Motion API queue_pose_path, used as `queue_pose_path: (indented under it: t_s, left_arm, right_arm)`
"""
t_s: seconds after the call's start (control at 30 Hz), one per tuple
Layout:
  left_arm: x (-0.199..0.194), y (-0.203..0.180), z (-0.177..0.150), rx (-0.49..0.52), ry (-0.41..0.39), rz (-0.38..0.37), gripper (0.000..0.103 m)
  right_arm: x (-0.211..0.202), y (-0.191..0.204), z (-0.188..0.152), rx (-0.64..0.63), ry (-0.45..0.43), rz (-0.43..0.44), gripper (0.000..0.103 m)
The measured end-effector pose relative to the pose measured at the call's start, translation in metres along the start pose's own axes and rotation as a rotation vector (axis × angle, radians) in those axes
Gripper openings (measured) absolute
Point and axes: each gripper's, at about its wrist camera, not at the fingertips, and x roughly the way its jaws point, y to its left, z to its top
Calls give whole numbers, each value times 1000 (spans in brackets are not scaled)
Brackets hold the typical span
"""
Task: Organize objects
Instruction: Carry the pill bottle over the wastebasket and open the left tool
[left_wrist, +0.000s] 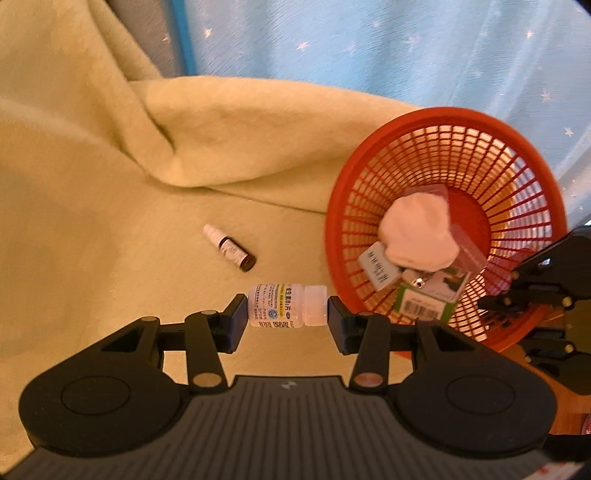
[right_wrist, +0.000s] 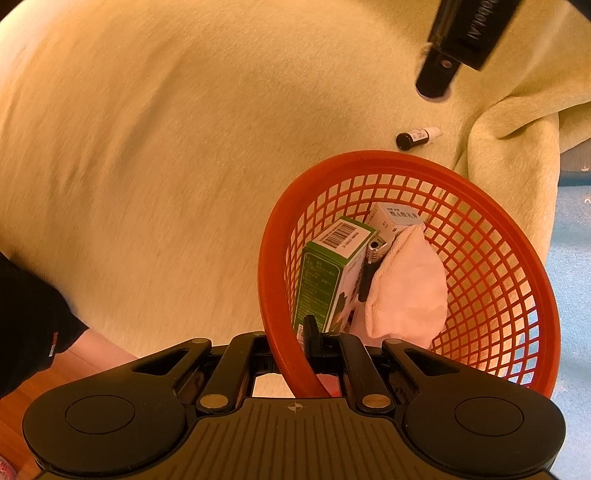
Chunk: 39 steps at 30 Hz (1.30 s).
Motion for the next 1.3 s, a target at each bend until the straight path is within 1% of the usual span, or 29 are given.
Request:
queue_pose_path:
  t_s: [0.73, 1.1, 1.17, 1.23, 1.3]
  left_arm:
    - [-8, -32, 21, 44, -18, -83, 41]
    - [-9, -59, 40, 88, -43, -193, 41]
    - [-8, -63, 44, 88, -52, -227, 41]
    - [-7, -67, 49, 80, -68, -305, 41]
    - [-10, -65, 54, 42, -104, -415, 54]
  right_arm:
    - [0, -2, -4, 5, -8, 1, 4]
    - [0, -3, -5, 16, -15, 3, 4]
    - [1, -3, -5, 18, -17, 4, 4]
    - [1, -3, -6, 20, -20, 3, 3]
    - [1, -2, -6, 20, -22, 4, 3]
